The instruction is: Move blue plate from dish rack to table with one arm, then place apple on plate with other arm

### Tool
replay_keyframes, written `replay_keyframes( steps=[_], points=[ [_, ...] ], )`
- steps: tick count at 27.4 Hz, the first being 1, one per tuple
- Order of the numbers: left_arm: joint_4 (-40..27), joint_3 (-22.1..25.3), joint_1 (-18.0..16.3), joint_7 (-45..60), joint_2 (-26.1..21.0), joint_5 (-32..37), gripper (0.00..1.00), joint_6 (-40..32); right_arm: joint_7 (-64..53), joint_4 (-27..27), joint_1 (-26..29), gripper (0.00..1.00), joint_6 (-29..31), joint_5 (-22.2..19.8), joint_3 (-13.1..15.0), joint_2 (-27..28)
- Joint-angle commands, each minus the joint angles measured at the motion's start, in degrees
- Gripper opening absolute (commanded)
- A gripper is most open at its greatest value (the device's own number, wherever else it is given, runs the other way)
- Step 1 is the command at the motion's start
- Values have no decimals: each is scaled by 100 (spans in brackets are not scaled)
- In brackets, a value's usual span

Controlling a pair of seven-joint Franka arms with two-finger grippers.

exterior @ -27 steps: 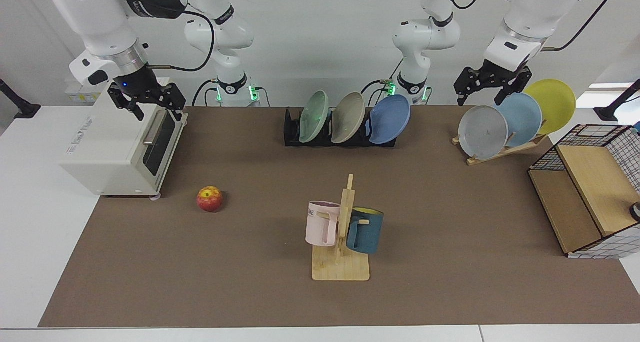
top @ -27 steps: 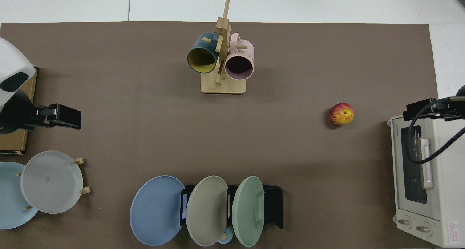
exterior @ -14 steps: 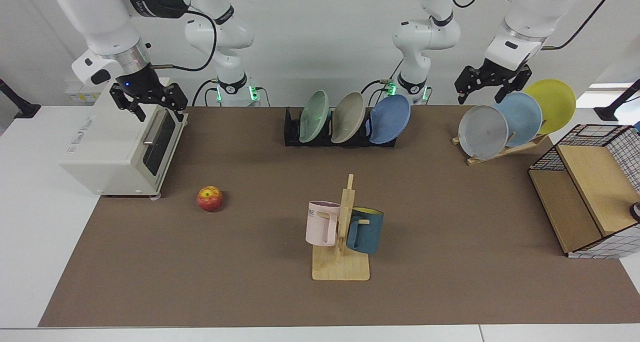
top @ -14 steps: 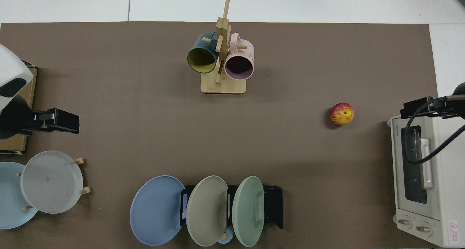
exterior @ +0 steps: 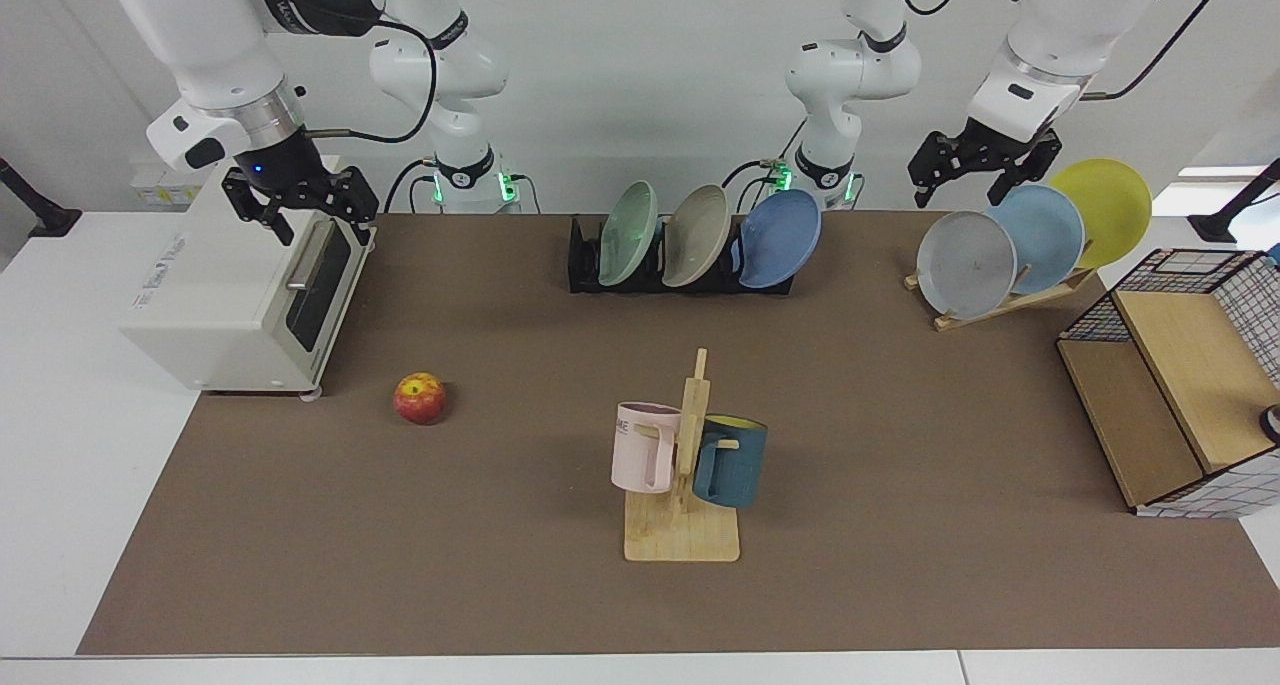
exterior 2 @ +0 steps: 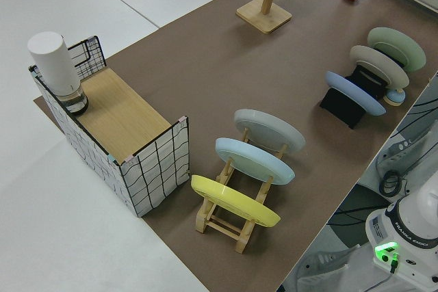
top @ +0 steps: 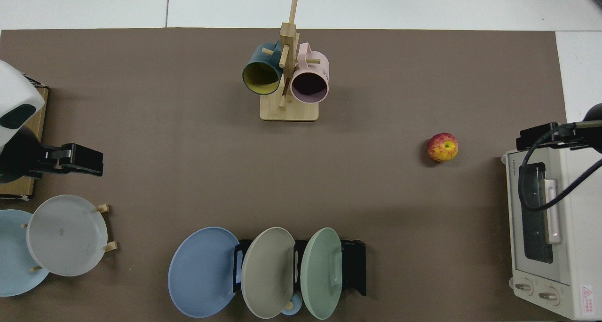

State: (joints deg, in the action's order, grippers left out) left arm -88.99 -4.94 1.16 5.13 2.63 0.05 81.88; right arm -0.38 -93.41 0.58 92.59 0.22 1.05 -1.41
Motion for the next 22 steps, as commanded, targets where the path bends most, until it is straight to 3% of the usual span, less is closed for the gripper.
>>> replay_keyframes(
  steps=[1, 13, 22],
  points=[
    [-574, 46, 33, -65, 412, -84, 100, 56, 231, -81, -146, 100, 277, 93, -26, 36],
    [-2947, -218, 104, -65, 1854, -302, 100, 979, 275, -81, -304, 100, 725, 84, -26, 378],
    [-4451, -596, 104, -65, 2153, -716, 99, 1830, 266, -151, -304, 100, 1112, 93, -26, 774]
  ],
)
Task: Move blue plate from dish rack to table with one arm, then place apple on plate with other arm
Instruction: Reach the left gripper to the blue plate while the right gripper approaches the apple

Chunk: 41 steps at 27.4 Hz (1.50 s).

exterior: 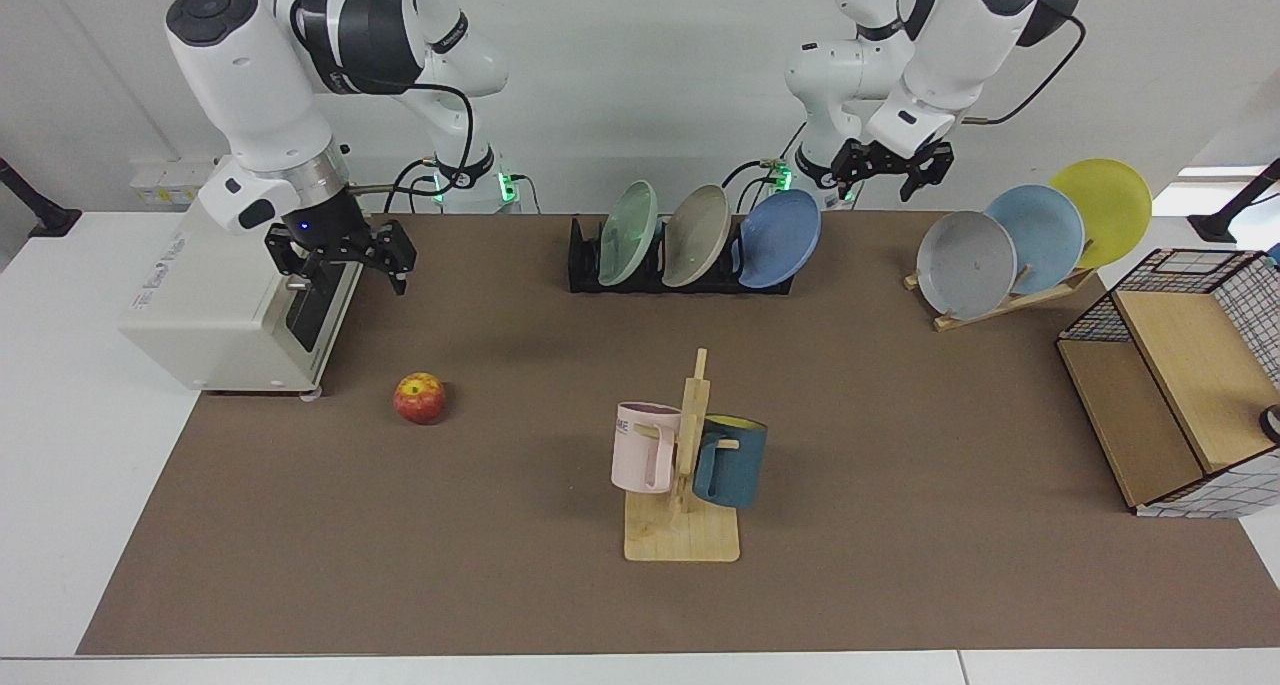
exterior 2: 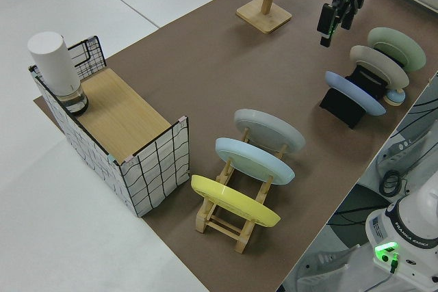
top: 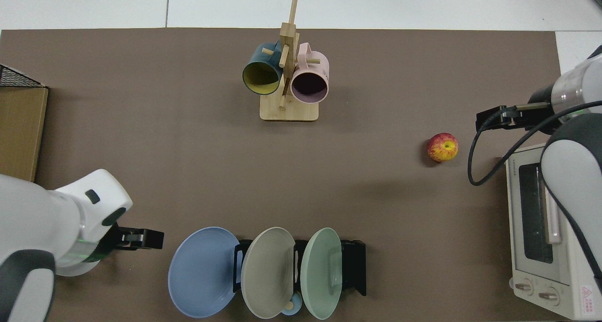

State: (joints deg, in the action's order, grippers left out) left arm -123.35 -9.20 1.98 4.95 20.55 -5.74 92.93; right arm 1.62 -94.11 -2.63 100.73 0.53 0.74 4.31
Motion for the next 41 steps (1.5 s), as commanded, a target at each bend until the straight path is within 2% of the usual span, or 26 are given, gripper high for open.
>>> replay_keyframes(
  steps=[1, 5, 14, 16, 20, 23, 25, 28, 32, 33, 36, 37, 41],
  points=[
    [-1129, -179, 22, -47, 379, -164, 99, 857, 75, -90, 17, 100, 368, 61, 5, 263],
    [-1420, -345, 22, -47, 379, -209, 99, 982, 58, -187, 17, 100, 570, 53, 5, 465],
    [-1780, -635, 22, -38, 423, -612, 99, 1174, -4, -872, 0, 100, 1203, 44, 5, 562],
    [-1947, -854, 22, -38, 423, -639, 99, 1385, -4, -1109, -9, 100, 1370, 44, 5, 562],
    [-2000, -917, 13, -20, 423, -639, 98, 1430, 5, -1338, -115, 100, 1730, -35, 5, 702],
    [-2000, -943, 22, -3, 423, -639, 85, 1439, 5, -1374, -115, 100, 1845, -44, 14, 834],
    [-1992, -943, 22, -3, 414, -639, 66, 1386, 14, -1391, -132, 100, 1924, -53, 14, 913],
    [-1965, -943, 22, -29, 406, -639, 46, 1263, -12, -1391, -124, 100, 1995, -79, 14, 1019],
    [-1878, -1110, 13, 23, 388, -630, 39, 1132, -92, -1417, -88, 100, 2065, -263, 14, 1133],
    [-1825, -1162, 13, 32, 388, -630, 32, 1035, -83, -1444, -71, 100, 2100, -264, 14, 1142],
    [-1500, -1172, -48, 146, 362, -630, 3, 666, -92, -1628, -44, 100, 2337, -273, 14, 1169],
    [-1404, -1172, -66, 182, 336, -622, 0, 587, -92, -1689, -44, 100, 2407, -273, 14, 1177],
    [-1148, -1154, -75, 217, 291, -534, 0, 551, -83, -1778, -9, 100, 2504, -273, 14, 1256]
  ],
)
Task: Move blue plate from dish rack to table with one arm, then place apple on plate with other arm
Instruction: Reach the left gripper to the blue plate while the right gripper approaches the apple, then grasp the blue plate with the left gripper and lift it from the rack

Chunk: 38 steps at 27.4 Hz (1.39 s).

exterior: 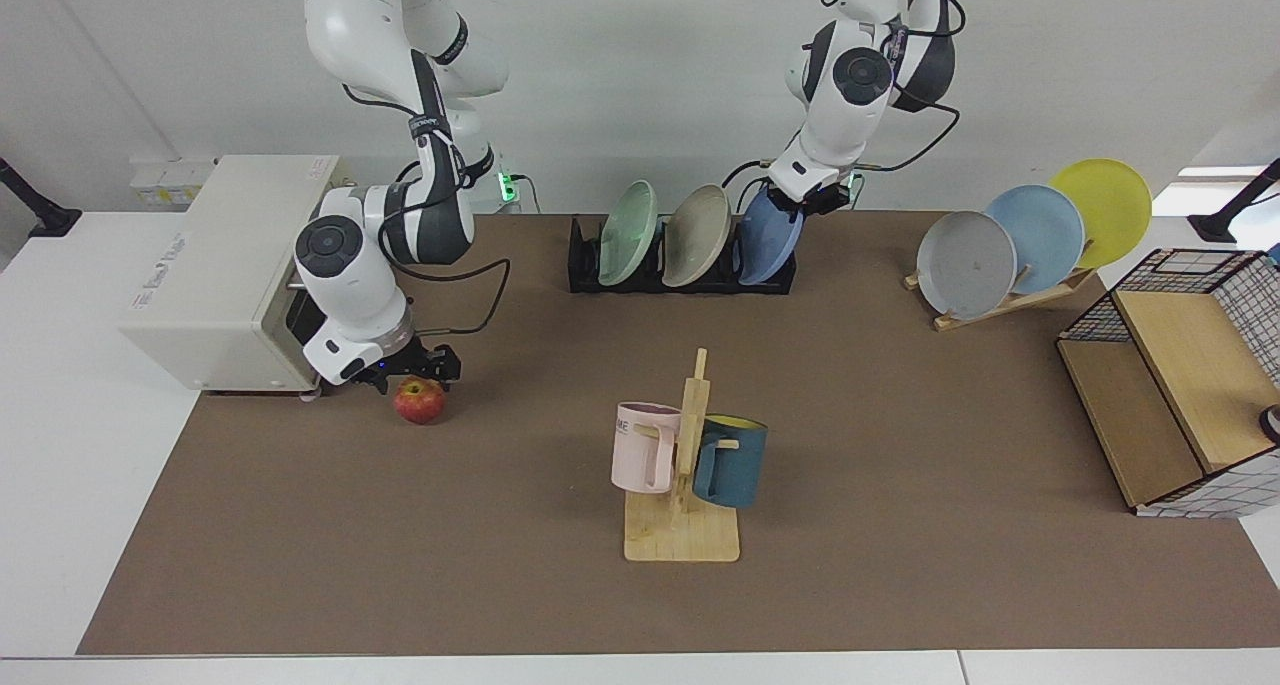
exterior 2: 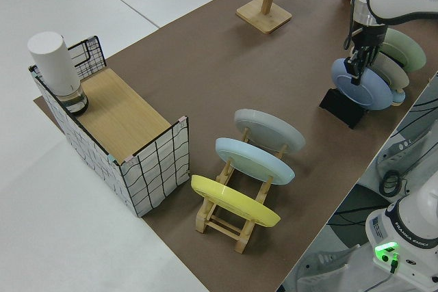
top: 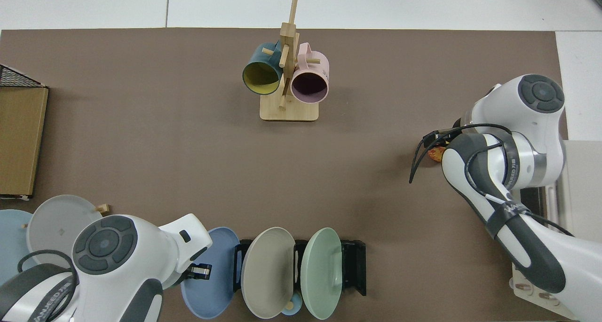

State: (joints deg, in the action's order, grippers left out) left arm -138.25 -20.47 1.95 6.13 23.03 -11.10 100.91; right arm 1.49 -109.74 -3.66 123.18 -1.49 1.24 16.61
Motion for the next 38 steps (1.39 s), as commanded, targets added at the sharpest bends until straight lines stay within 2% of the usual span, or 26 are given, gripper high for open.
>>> replay_keyframes(
  steps=[1, 4, 10, 12, 15, 17, 18, 19, 21, 23, 25, 27, 34, 38],
  points=[
    [404, -19, -72, 99, 43, 37, 0, -256, -61, -223, 94, 100, 276, -71, -36, 44],
    [711, 8, -125, 90, 43, 265, 0, -422, -61, -223, 103, 100, 303, -71, -36, 132],
    [1397, 60, -546, -32, -9, 521, 0, -502, -61, -355, 147, 100, 504, -71, -36, 220],
    [1704, 130, -573, 2, -350, 468, 0, -440, -70, -417, 147, 100, 618, -71, -36, 246],
    [2100, 516, -486, -41, -825, 293, 0, -361, -61, -461, 147, 98, 689, -71, -36, 264],
    [2259, 824, -389, -59, -1107, -259, 0, -248, -52, -496, 147, 95, 698, -71, -36, 272],
    [2268, 921, -363, -111, -1195, -557, 0, -134, -61, -496, 147, 91, 707, -71, -36, 272],
    [2250, 983, -354, -268, -1257, -804, 0, 50, -70, -505, 147, 79, 707, -71, -36, 272],
    [2189, 1001, -327, -777, -1371, -1104, 0, 419, -70, -505, 138, 46, 707, -71, -36, 272],
    [2180, 1001, -275, -1060, -1582, -1167, 0, 587, -44, -505, 112, 21, 698, -71, -36, 272],
    [2180, 1027, -283, -1166, -1810, -1420, 0, 649, -26, -487, 103, 7, 681, -71, -36, 272],
    [2180, 1027, -292, -1228, -2065, -1946, 0, 781, -17, -470, 94, 1, 672, -71, -36, 272],
    [2057, 738, -266, -1307, -2926, -2871, 0, 1712, -8, -347, 68, 0, 453, -71, -19, 158],
    [1943, 544, -266, -1307, -3024, -3213, 0, 2029, -17, -188, 68, 0, 110, -71, -19, -17]
  ],
)
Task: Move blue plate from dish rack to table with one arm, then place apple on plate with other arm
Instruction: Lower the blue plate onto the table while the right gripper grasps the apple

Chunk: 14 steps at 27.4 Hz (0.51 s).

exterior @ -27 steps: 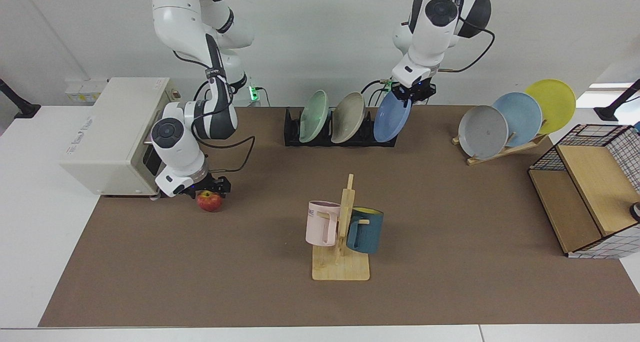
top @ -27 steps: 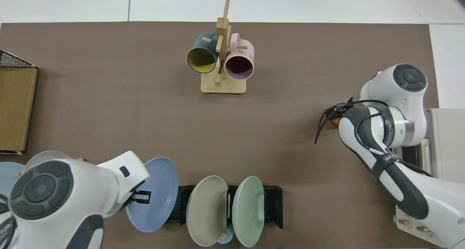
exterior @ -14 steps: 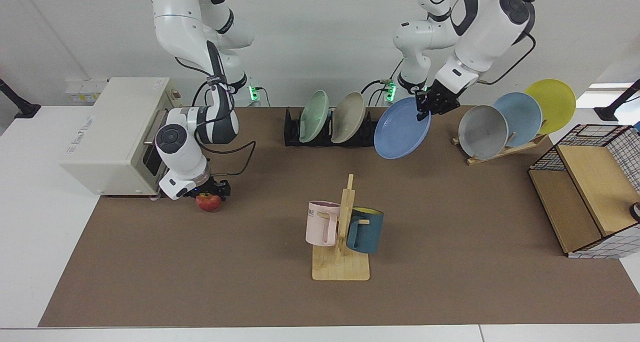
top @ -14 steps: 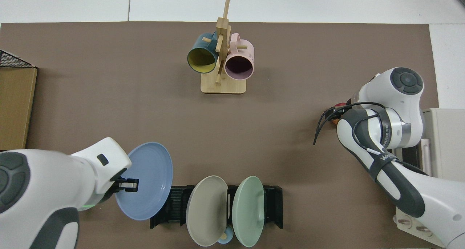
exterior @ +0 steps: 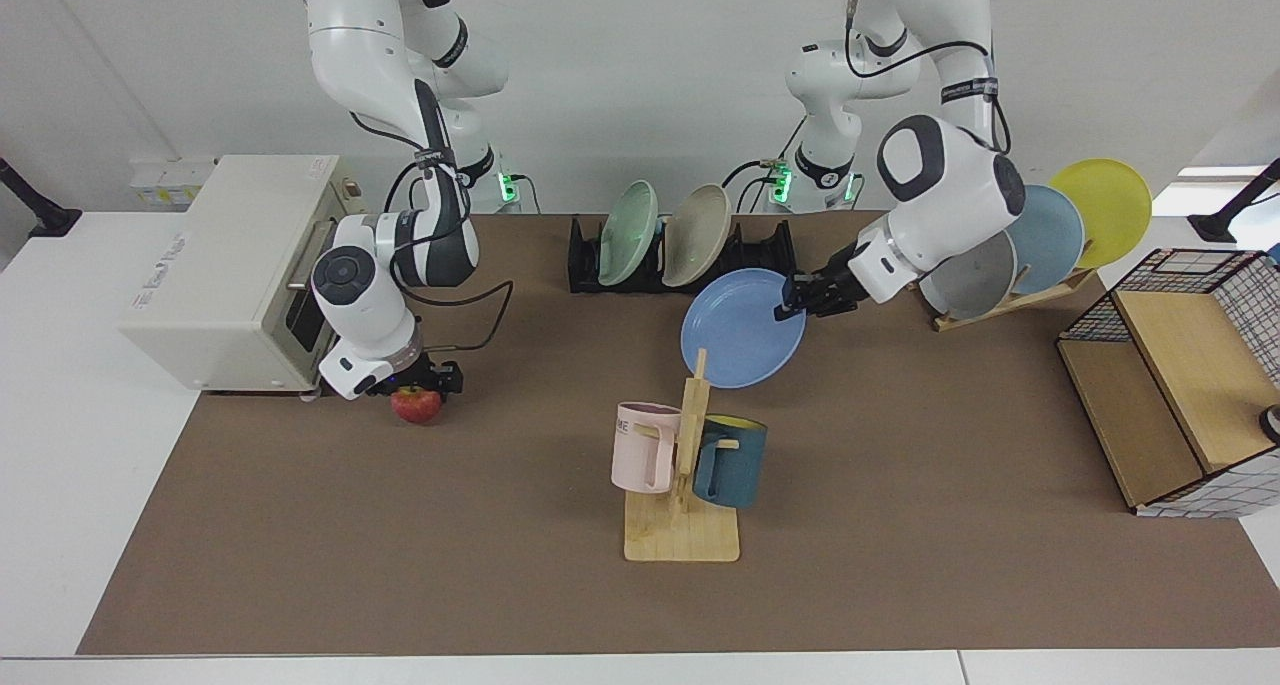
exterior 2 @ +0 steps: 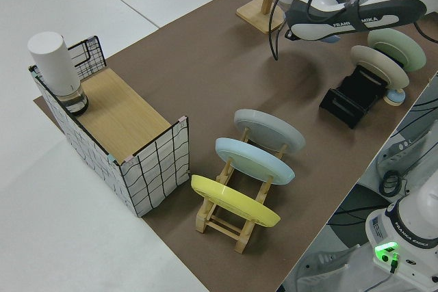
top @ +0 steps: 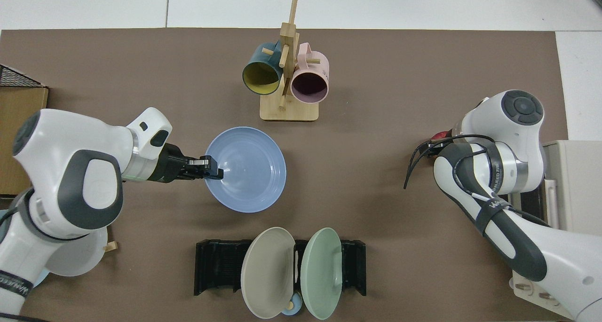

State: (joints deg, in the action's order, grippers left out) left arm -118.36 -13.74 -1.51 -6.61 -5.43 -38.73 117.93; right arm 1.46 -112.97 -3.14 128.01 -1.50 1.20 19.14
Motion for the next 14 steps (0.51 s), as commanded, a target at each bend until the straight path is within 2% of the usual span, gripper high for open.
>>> replay_keyframes(
  steps=[1, 6, 9, 14],
  points=[
    [-99, -129, 72, -42, -186, -617, 0, 371, -15, 135, 15, 0, -408, -70, -24, -341],
    [-161, -392, 99, -104, -458, -829, 0, 871, -6, 135, -12, 0, -662, -70, -32, -701],
    [-205, -560, 160, -130, -529, -734, 0, 1284, -6, 135, -20, 0, -821, -44, -41, -956],
    [-477, -604, 529, -104, -677, -636, 0, 1890, -6, 161, -126, 0, -1251, 18, -32, -1395]
  ],
)
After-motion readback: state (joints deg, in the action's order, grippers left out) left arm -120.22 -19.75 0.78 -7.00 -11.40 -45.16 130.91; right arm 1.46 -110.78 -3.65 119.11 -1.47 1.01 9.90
